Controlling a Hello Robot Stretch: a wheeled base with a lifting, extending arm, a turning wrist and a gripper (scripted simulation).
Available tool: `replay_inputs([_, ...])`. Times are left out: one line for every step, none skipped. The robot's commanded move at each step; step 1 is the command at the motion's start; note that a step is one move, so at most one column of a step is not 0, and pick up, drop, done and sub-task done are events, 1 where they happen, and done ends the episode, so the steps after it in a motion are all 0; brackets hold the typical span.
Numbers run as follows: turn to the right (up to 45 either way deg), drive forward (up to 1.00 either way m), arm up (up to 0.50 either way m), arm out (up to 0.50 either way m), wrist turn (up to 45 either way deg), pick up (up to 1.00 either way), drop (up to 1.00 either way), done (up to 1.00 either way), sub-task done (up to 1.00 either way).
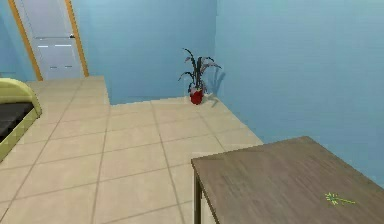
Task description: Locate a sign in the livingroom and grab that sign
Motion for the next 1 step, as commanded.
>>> replay_inputs([0.0,0.00,0.50,0.00,0.0,0.00,0.00,0.00,0.00])
